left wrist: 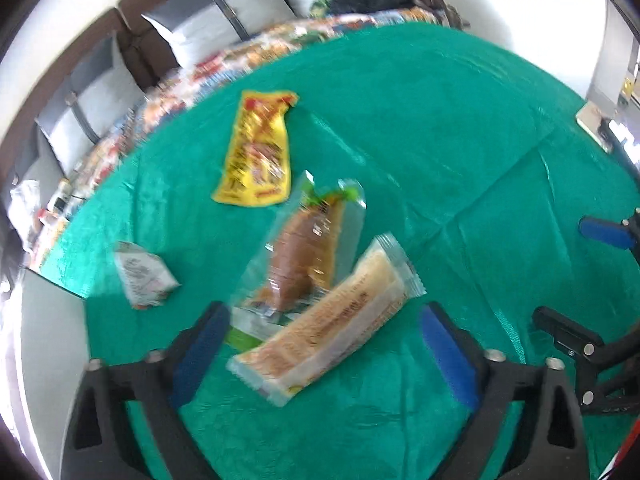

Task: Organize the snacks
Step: 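Move the left tool over the long cream bread roll packet, then hold the left tool around the bread roll while the right tool moves over the clear sausage bag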

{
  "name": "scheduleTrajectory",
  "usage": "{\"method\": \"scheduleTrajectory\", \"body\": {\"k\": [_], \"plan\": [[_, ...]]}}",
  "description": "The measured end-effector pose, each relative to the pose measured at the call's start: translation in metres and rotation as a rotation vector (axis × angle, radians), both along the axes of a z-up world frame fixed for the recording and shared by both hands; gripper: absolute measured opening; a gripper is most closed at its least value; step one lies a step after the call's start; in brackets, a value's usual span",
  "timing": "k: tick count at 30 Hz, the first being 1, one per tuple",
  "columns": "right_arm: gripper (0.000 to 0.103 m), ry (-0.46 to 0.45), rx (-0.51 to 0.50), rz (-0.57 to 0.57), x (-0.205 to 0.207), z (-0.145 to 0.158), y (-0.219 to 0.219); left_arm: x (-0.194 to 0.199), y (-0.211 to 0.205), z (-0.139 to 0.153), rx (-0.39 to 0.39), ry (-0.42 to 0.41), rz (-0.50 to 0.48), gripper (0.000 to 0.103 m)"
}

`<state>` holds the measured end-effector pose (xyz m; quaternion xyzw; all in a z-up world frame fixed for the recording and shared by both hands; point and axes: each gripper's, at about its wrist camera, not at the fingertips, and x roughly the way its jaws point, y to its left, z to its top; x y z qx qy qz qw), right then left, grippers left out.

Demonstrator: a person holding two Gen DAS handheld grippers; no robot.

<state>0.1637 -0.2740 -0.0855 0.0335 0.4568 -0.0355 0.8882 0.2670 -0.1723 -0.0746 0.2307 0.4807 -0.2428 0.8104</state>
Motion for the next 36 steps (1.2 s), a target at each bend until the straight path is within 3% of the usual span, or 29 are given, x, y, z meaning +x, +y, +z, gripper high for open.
{"method": "scheduleTrajectory", "body": {"k": [1, 2, 4, 5, 9, 12, 17, 18, 20, 22, 23, 29, 31, 36], "plan": [[0.096, 0.000, 0.000, 0.000, 0.000, 0.000, 0.000, 0.003, 0.002, -0.004, 0.004, 0.047, 0.017, 0.062], [0.096, 0.000, 0.000, 0.000, 0.000, 0.000, 0.000, 0.005, 0.008, -0.001, -0.038, 0.067, 0.053, 0.058], [0.097, 0.001, 0.000, 0.001, 0.000, 0.000, 0.000, 0.007, 0.022, 0.002, -0.067, 0.130, 0.126, 0.034], [0.097, 0.001, 0.000, 0.002, 0.000, 0.000, 0.000, 0.006, 0.032, 0.004, -0.103, 0.171, 0.157, 0.032], [0.097, 0.001, 0.000, 0.005, 0.000, 0.000, 0.001, -0.020, 0.087, 0.012, -0.297, 0.291, 0.352, 0.031], [0.097, 0.001, 0.000, 0.005, 0.000, 0.000, 0.001, -0.052, 0.132, 0.017, -0.401, 0.300, 0.486, 0.031], [0.097, 0.002, 0.000, 0.005, 0.000, 0.000, 0.001, -0.086, 0.176, 0.015, -0.438, 0.230, 0.590, 0.032], [0.097, 0.002, 0.000, 0.005, 0.000, 0.000, 0.001, -0.086, 0.180, 0.012, -0.439, 0.231, 0.603, 0.037], [0.097, 0.002, 0.000, 0.005, 0.000, 0.000, 0.001, -0.084, 0.185, 0.006, -0.439, 0.230, 0.614, 0.058], [0.097, 0.002, 0.000, 0.005, 0.000, 0.000, 0.001, -0.078, 0.190, 0.003, -0.437, 0.169, 0.606, 0.076], [0.097, 0.002, 0.000, 0.005, 0.000, 0.000, 0.001, -0.076, 0.186, 0.000, -0.396, 0.143, 0.614, 0.080], [0.097, 0.002, 0.000, 0.005, 0.000, 0.000, 0.001, -0.066, 0.167, -0.014, -0.156, -0.004, 0.564, 0.092], [0.097, 0.001, 0.000, 0.005, 0.000, 0.000, 0.001, -0.067, 0.172, -0.017, -0.143, -0.037, 0.569, 0.102], [0.097, 0.002, 0.000, 0.005, 0.000, 0.000, 0.001, -0.070, 0.188, -0.025, -0.191, -0.076, 0.598, 0.103]]}}
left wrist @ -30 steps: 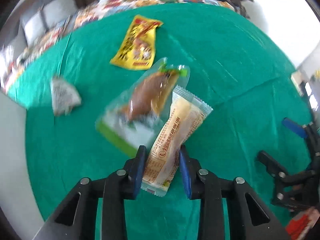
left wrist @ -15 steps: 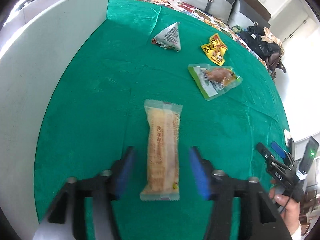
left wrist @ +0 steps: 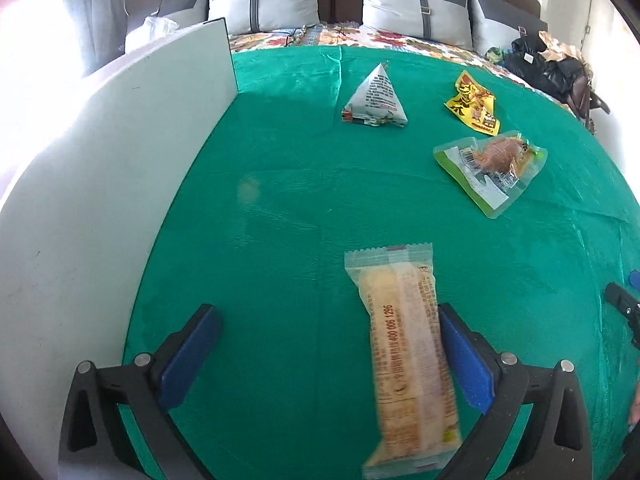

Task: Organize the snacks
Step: 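Hold the left tool around the bread roll while the right tool moves over the clear sausage bag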

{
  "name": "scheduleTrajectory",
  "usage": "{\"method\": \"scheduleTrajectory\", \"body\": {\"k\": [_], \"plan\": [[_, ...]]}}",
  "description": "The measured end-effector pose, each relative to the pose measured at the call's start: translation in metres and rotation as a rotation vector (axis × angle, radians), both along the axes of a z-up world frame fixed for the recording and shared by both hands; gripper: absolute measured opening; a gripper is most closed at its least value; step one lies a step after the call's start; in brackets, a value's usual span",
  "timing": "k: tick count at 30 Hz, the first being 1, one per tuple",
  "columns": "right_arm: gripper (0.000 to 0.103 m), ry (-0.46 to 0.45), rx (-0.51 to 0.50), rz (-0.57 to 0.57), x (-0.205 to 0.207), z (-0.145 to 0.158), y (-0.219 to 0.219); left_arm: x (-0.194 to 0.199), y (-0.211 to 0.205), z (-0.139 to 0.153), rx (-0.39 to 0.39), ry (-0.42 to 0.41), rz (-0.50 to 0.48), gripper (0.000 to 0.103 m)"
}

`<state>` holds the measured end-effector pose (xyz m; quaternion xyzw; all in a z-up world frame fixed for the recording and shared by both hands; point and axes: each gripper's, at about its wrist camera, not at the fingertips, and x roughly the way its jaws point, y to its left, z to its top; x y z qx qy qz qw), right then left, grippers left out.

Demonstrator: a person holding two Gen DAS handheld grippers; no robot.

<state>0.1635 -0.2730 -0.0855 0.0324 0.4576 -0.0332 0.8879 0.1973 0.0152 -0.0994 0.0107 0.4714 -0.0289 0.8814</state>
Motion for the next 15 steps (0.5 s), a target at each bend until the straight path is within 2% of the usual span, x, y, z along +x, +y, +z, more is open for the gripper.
{"method": "scheduleTrajectory", "body": {"k": [4, 15], "plan": [[0.097, 0.000, 0.000, 0.000, -0.0001, 0.0001, 0.0000, -0.0010, 0.0021, -0.0003, 0.000, -0.032, -0.026, 0.103], [0.098, 0.000, 0.000, 0.000, -0.0002, 0.0002, 0.0000, 0.0021, 0.0020, 0.0007, -0.011, -0.033, -0.024, 0.103]]}}
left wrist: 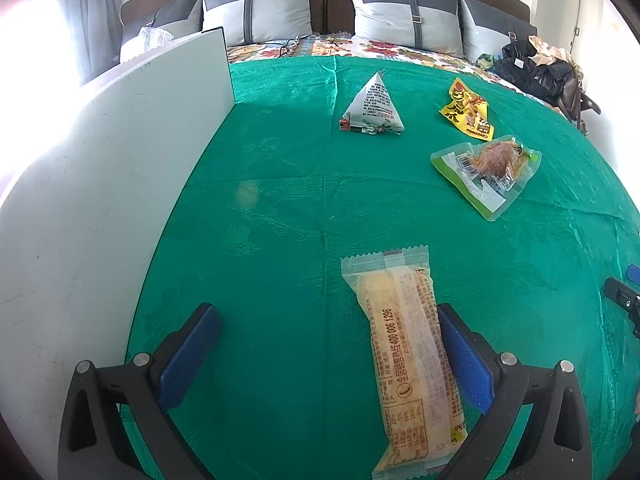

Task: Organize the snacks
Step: 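Hold the left tool around the bread roll while the right tool moves over the clear sausage bag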

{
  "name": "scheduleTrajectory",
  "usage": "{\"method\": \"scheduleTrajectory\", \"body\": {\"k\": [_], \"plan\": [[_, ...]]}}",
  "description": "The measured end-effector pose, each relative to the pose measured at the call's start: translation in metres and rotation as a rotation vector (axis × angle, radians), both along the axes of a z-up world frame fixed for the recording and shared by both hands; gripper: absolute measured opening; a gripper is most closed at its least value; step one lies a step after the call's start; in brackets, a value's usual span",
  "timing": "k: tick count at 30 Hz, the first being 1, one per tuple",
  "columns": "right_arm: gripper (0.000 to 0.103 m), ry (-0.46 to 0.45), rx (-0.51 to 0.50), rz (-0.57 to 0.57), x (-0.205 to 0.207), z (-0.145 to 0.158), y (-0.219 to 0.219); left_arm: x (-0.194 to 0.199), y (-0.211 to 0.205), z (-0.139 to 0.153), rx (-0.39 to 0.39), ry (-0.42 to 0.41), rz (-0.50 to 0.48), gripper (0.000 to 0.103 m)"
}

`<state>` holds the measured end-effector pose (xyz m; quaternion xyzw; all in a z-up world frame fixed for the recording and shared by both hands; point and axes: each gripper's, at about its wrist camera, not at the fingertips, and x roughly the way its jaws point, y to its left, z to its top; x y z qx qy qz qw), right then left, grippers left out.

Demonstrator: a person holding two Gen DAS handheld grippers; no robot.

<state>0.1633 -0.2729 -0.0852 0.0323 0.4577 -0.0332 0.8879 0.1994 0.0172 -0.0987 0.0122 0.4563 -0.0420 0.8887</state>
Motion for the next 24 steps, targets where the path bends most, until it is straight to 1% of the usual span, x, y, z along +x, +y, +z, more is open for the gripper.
{"method": "scheduleTrajectory", "body": {"k": [12, 14, 15, 17, 18, 19, 21, 23, 24], "plan": [[0.097, -0.001, 0.002, 0.000, 0.000, 0.000, 0.000, 0.001, -0.002, -0.001, -0.001, 0.000, 0.002, 0.103], [0.097, 0.019, 0.015, -0.005, -0.002, 0.002, 0.002, 0.001, -0.002, -0.001, 0.000, 0.000, 0.002, 0.103], [0.096, 0.023, 0.066, -0.014, -0.003, 0.005, 0.002, 0.001, -0.002, -0.001, -0.001, 0.000, 0.002, 0.103], [0.096, -0.022, 0.271, -0.056, -0.005, 0.014, -0.002, 0.001, -0.002, -0.001, -0.001, 0.000, 0.002, 0.103], [0.095, -0.030, 0.367, -0.075, -0.001, 0.017, -0.002, 0.001, -0.002, -0.001, -0.001, 0.000, 0.002, 0.103], [0.095, -0.022, 0.441, -0.074, 0.008, 0.018, 0.002, 0.001, -0.002, -0.001, -0.001, 0.000, 0.002, 0.103], [0.094, 0.011, 0.522, -0.052, 0.033, 0.020, 0.017, 0.001, -0.002, -0.001, -0.001, 0.000, 0.002, 0.103], [0.094, 0.033, 0.561, -0.046, 0.065, 0.018, 0.033, 0.001, -0.002, -0.001, -0.001, 0.000, 0.001, 0.103], [0.094, 0.059, 0.573, -0.045, 0.084, 0.014, 0.041, 0.001, -0.002, -0.001, -0.001, 0.000, 0.001, 0.103]]}}
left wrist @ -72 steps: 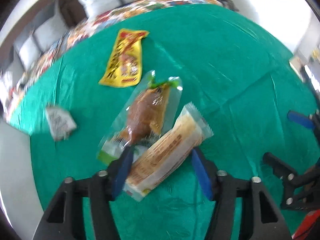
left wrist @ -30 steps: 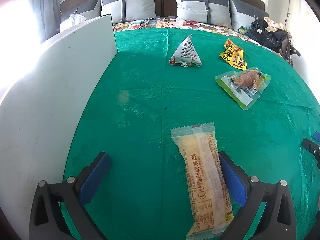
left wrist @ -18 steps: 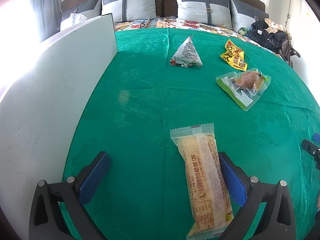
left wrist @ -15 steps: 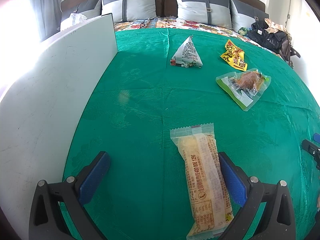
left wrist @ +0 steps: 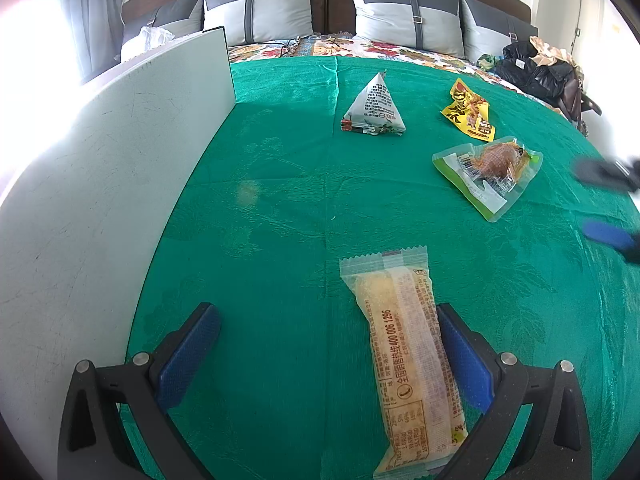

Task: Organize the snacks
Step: 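Hold the left tool around the bread roll while the right tool moves over the clear sausage bag, then close the left tool on the bread roll while the right tool closes on the sausage bag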

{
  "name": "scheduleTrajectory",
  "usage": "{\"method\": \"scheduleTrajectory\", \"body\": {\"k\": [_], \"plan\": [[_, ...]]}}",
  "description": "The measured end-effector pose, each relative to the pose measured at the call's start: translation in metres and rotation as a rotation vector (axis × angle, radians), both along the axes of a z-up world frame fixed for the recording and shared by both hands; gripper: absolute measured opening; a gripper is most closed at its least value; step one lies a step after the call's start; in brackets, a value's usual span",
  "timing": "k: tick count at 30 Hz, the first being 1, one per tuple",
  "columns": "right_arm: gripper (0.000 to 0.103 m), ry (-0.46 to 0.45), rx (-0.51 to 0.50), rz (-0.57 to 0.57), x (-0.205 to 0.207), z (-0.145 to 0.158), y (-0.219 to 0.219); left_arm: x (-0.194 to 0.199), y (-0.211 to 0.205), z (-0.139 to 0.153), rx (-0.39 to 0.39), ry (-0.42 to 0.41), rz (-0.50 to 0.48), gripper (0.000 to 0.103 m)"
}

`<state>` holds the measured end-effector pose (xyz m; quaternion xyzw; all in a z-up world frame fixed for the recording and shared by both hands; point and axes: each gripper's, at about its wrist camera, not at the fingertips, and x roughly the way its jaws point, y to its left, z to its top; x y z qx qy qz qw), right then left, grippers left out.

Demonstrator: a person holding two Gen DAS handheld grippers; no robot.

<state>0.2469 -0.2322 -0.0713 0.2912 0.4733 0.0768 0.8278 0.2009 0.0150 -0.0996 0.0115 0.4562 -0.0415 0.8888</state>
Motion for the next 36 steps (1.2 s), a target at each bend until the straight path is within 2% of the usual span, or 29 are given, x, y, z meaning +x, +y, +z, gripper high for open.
{"method": "scheduleTrajectory", "body": {"k": [3, 6, 7, 8, 9, 10, 11, 12, 13, 14, 17, 19, 21, 23, 26, 28, 29, 32, 36], "plan": [[0.091, 0.077, 0.007, 0.006, 0.049, -0.012, 0.022, 0.000, 0.000, 0.000, 0.000, 0.000, 0.000, 0.103], [0.079, 0.085, -0.082, -0.049, 0.079, -0.013, 0.041, 0.000, 0.000, 0.000, 0.000, 0.000, 0.000, 0.103], [0.079, 0.077, -0.109, -0.068, 0.084, -0.012, 0.047, 0.000, 0.000, 0.000, 0.000, 0.000, 0.001, 0.103], [0.079, 0.071, -0.157, -0.070, 0.089, -0.012, 0.054, 0.000, 0.000, 0.000, 0.000, 0.000, 0.001, 0.103], [0.071, 0.070, -0.239, -0.053, 0.093, -0.011, 0.062, 0.000, -0.001, 0.000, 0.000, 0.000, 0.001, 0.103], [0.055, 0.068, -0.353, -0.028, 0.093, -0.011, 0.072, 0.000, -0.001, 0.000, -0.001, 0.000, 0.001, 0.103], [0.055, 0.043, -0.401, 0.014, 0.090, -0.011, 0.078, 0.000, -0.001, 0.000, -0.001, 0.000, 0.001, 0.103], [0.050, 0.020, -0.423, 0.053, 0.087, -0.012, 0.080, 0.000, -0.001, 0.000, -0.001, 0.000, 0.001, 0.103], [0.037, 0.007, -0.463, 0.097, 0.083, -0.013, 0.081, 0.000, -0.001, 0.000, -0.001, 0.000, 0.001, 0.103], [0.037, -0.001, -0.477, 0.136, 0.077, -0.013, 0.080, 0.000, -0.001, 0.000, 0.000, 0.000, 0.001, 0.103], [0.037, -0.004, -0.404, 0.269, 0.056, -0.012, 0.063, 0.000, -0.001, 0.000, 0.000, 0.000, 0.001, 0.103], [0.036, 0.004, -0.373, 0.407, 0.033, -0.011, 0.053, 0.000, -0.001, -0.001, 0.000, 0.000, 0.001, 0.103], [0.036, 0.016, -0.384, 0.535, 0.003, -0.009, 0.044, 0.000, -0.001, -0.001, 0.000, 0.000, 0.000, 0.103], [0.037, 0.003, -0.430, 0.598, -0.030, -0.008, 0.034, 0.000, -0.001, -0.001, 0.000, 0.000, 0.000, 0.103], [0.048, -0.044, -0.492, 0.527, -0.068, -0.012, 0.017, 0.000, -0.001, -0.001, 0.000, 0.000, 0.000, 0.103], [0.070, -0.095, -0.484, 0.461, -0.079, -0.016, 0.014, 0.000, -0.001, -0.001, 0.000, 0.000, 0.000, 0.103], [0.073, -0.123, -0.482, 0.434, -0.086, -0.017, 0.015, 0.000, -0.001, -0.001, 0.000, 0.000, 0.000, 0.103], [0.082, -0.158, -0.573, 0.418, -0.087, -0.019, 0.032, 0.001, -0.001, -0.001, 0.000, 0.000, 0.000, 0.103], [0.089, -0.167, -0.553, 0.381, -0.085, -0.022, 0.034, 0.001, -0.001, -0.001, 0.000, 0.000, 0.000, 0.103]]}}
